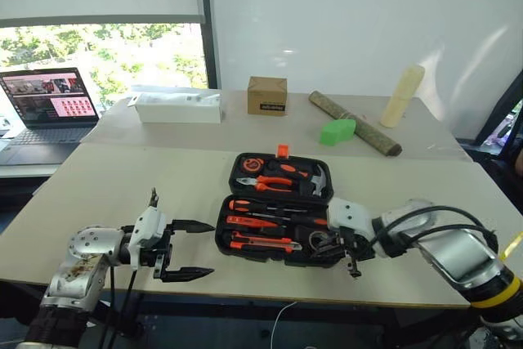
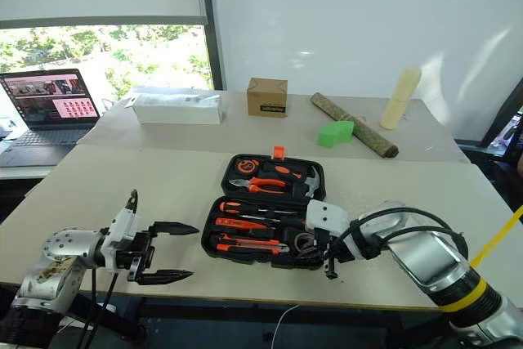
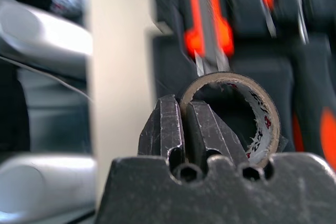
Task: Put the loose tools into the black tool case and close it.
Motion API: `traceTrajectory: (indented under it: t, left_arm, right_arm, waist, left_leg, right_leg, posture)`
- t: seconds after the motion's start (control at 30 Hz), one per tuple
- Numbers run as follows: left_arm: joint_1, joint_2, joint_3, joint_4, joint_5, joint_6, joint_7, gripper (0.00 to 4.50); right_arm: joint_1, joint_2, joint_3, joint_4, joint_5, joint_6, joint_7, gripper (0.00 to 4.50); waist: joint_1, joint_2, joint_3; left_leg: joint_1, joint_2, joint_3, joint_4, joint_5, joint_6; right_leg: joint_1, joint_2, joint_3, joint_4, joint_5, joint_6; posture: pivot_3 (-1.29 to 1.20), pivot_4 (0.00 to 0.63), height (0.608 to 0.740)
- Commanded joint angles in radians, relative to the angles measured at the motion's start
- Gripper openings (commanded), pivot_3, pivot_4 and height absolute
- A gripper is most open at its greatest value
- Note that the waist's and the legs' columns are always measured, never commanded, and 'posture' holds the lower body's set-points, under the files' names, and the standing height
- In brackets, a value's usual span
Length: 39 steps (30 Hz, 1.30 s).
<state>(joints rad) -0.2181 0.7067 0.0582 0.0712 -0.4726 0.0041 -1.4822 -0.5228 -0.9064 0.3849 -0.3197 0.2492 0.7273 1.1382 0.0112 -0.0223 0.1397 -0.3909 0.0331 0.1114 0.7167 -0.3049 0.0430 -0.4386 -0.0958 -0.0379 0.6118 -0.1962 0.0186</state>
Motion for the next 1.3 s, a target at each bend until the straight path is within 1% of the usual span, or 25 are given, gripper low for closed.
traceTrajectory:
  t: [0.03,0.1,0.17,0.2,0.33,0.37,0.4,0.47,0.53,0.57,0.7,0.77,0.8,0.93,1.0,1.03,1.07,1.1,1.13,1.17,1.2,1.3]
  left_arm:
    - [0.002,0.011,0.006,-0.041,-0.010,0.006,0.008,4.50]
    - [0.005,0.017,0.009,-0.045,-0.010,0.010,0.011,4.50]
    - [0.004,0.023,0.013,-0.044,-0.009,0.011,0.013,4.50]
    - [0.001,0.025,0.014,-0.042,-0.009,0.013,0.014,4.50]
    - [-0.014,0.034,0.022,-0.023,-0.002,0.017,0.026,4.50]
    - [-0.021,0.035,0.026,-0.016,0.000,0.018,0.035,4.50]
    - [-0.025,0.036,0.030,-0.011,0.001,0.020,0.044,4.50]
    - [-0.033,0.042,0.041,0.006,0.001,0.024,0.059,4.50]
    - [-0.033,0.053,0.049,0.019,0.006,0.022,0.072,4.50]
    - [-0.034,0.057,0.055,0.022,0.005,0.025,0.083,4.50]
    - [-0.038,0.069,0.088,0.024,0.000,0.053,0.143,4.50]
    - [-0.028,0.070,0.098,0.018,-0.007,0.056,0.151,4.50]
    - [-0.022,0.071,0.102,0.015,-0.008,0.056,0.152,4.50]
    - [-0.007,0.073,0.107,0.011,-0.002,0.059,0.159,4.50]
    - [-0.024,0.068,0.112,0.036,0.007,0.072,0.195,4.50]
    - [-0.036,0.064,0.114,0.048,0.012,0.075,0.216,3.98]
    - [-0.054,0.059,0.112,0.068,0.040,0.075,0.262,3.88]
    - [-0.067,0.058,0.108,0.083,0.059,0.072,0.292,3.49]
    - [-0.083,0.054,0.097,0.097,0.084,0.095,0.339,3.10]
    - [-0.094,0.051,0.089,0.107,0.101,0.112,0.371,2.84]
    - [-0.107,0.035,0.077,0.110,0.115,0.131,0.407,2.38]
    - [-0.136,-0.006,0.041,0.110,0.158,0.165,0.482,1.32]
  right_arm:
    - [-0.032,0.004,0.024,0.015,-0.041,0.024,-0.004,0.10]
    - [-0.035,0.000,0.045,0.011,-0.038,0.062,0.011,0.10]
    - [-0.038,-0.015,0.062,-0.003,-0.026,0.082,0.048,0.81]
    - [-0.041,-0.005,0.055,0.003,-0.030,0.080,0.036,1.02]
    - [-0.071,-0.001,0.031,0.033,-0.039,0.049,0.042,2.41]
    - [-0.078,-0.003,0.005,0.037,-0.023,0.040,0.054,2.69]
    - [-0.081,-0.005,-0.023,0.040,-0.003,0.027,0.067,3.13]
    - [-0.075,-0.011,-0.096,0.048,0.056,-0.008,0.112,3.71]
    - [-0.044,-0.028,-0.176,0.049,0.119,-0.047,0.163,4.45]
    - [-0.023,-0.037,-0.214,0.050,0.144,-0.070,0.185,4.45]
    - [0.103,-0.069,-0.366,0.060,0.211,-0.099,0.193,4.45]
    - [0.183,-0.091,-0.402,0.059,0.196,-0.166,0.201,4.45]
    - [0.213,-0.089,-0.423,0.054,0.193,-0.173,0.182,4.45]
    - [0.261,-0.025,-0.481,0.062,0.198,-0.230,0.097,4.45]
    - [0.292,0.000,-0.500,0.096,0.164,-0.298,0.063,4.45]
    - [0.306,0.007,-0.505,0.112,0.150,-0.322,0.051,3.94]
    - [0.321,0.014,-0.509,0.145,0.110,-0.351,0.005,3.79]
    - [0.328,0.019,-0.509,0.168,0.083,-0.366,-0.028,3.46]
    - [0.327,0.036,-0.503,0.198,0.034,-0.392,-0.096,3.09]
    - [0.326,0.049,-0.498,0.219,0.001,-0.412,-0.143,2.85]
    - [0.332,0.068,-0.480,0.231,-0.037,-0.437,-0.188,2.38]
    - [0.337,0.129,-0.440,0.249,-0.116,-0.493,-0.287,1.39]
  waist:
    - [-0.001,0.000,0.000]
    - [-0.002,0.000,0.000]
    - [-0.003,0.000,0.000]
    - [-0.003,0.000,0.000]
    - [0.002,0.000,0.000]
    - [0.001,0.000,0.000]
    - [0.001,0.000,0.000]
    - [0.000,0.000,0.000]
    - [-0.001,0.000,0.000]
    - [-0.001,0.000,0.000]
    - [0.003,0.000,0.000]
    - [0.003,0.000,0.000]
    - [0.002,0.000,0.000]
    - [-0.007,0.000,0.000]
    - [-0.010,0.000,0.000]
    - [-0.008,-0.001,0.000]
    - [-0.007,-0.001,0.000]
    - [-0.005,-0.001,0.000]
    - [0.000,-0.001,0.000]
    - [0.001,-0.001,0.000]
    - [0.001,-0.001,0.000]
    - [-0.001,-0.001,0.000]
  left_leg:
    - [0.000,0.000,0.000,0.000,0.000,0.000]
    - [0.001,0.000,0.000,0.000,0.000,0.000]
    - [0.001,0.000,0.000,0.000,0.000,0.001]
    - [0.001,0.000,0.000,0.000,-0.001,0.001]
    - [0.001,0.000,-0.001,-0.001,-0.001,0.001]
    - [0.000,0.000,-0.001,-0.001,0.000,0.001]
    - [0.000,0.000,-0.001,-0.001,0.000,0.001]
    - [0.000,0.000,-0.001,-0.001,0.000,0.000]
    - [0.000,0.000,0.000,-0.001,0.000,0.000]
    - [0.000,0.000,0.000,-0.001,0.000,0.000]
    - [0.000,0.001,-0.001,-0.001,-0.001,0.002]
    - [0.000,0.000,-0.001,-0.001,-0.001,0.002]
    - [0.000,0.000,-0.001,-0.001,-0.001,0.002]
    - [0.002,0.001,0.000,-0.001,-0.001,0.001]
    - [0.002,0.001,0.000,-0.001,-0.001,0.001]
    - [0.002,0.001,0.000,-0.002,-0.001,0.001]
    - [0.003,0.001,-0.001,-0.002,-0.001,0.001]
    - [0.003,0.001,0.000,-0.002,-0.001,0.001]
    - [0.003,0.001,-0.001,-0.002,-0.001,0.001]
    - [0.003,0.000,0.000,-0.001,0.000,0.001]
    - [0.003,0.000,0.000,-0.001,0.000,0.001]
    - [0.003,0.000,0.000,-0.001,0.001,0.000]
  right_leg:
    - [0.000,0.000,0.000,0.000,0.000,0.000]
    - [0.000,0.001,0.000,0.000,0.000,0.000]
    - [0.000,0.001,0.000,0.001,0.000,0.000]
    - [0.000,0.001,0.000,0.001,0.000,0.000]
    - [0.000,0.001,-0.001,0.001,0.000,0.000]
    - [0.000,0.001,-0.001,0.000,0.000,0.000]
    - [0.000,0.001,-0.001,0.000,0.000,0.000]
    - [0.000,0.001,-0.001,-0.001,0.000,0.000]
    - [0.000,0.001,-0.001,-0.001,0.000,0.000]
    - [0.000,0.001,-0.001,-0.001,0.000,0.000]
    - [0.001,0.001,-0.002,-0.001,0.000,0.000]
    - [0.002,0.000,-0.002,-0.001,0.000,0.000]
    - [0.002,0.000,-0.002,-0.001,0.000,0.000]
    - [0.001,0.001,0.000,0.000,0.000,0.000]
    - [0.001,0.002,0.000,0.001,0.000,-0.001]
    - [0.001,0.002,0.000,0.001,0.000,-0.001]
    - [0.002,0.003,0.000,0.001,0.000,-0.001]
    - [0.002,0.003,0.000,0.001,0.000,-0.001]
    - [0.002,0.003,0.000,0.001,0.001,-0.001]
    - [0.002,0.002,0.000,0.002,0.001,-0.001]
    - [0.003,0.002,0.000,0.001,0.001,-0.001]
    - [0.002,0.002,0.000,0.002,0.001,-0.001]
  posture:
    - [0.00,0.150,0.740]
    - [0.00,0.150,0.740]
    - [0.00,0.150,0.740]
    - [0.00,0.150,0.740]
    - [0.00,0.150,0.740]
    - [0.00,0.150,0.740]
    - [0.00,0.150,0.740]
    - [0.00,0.150,0.740]
    - [0.00,0.150,0.740]
    - [0.00,0.150,0.740]
    - [0.00,0.150,0.740]
    - [0.00,0.150,0.740]
    - [0.00,0.150,0.740]
    - [0.00,0.150,0.740]
    - [0.00,0.150,0.740]
    - [0.00,0.150,0.740]
    - [0.00,0.150,0.740]
    - [0.00,0.150,0.740]
    - [0.00,0.150,0.740]
    - [0.00,0.150,0.740]
    - [0.00,0.150,0.740]
    - [0.00,0.150,0.740]
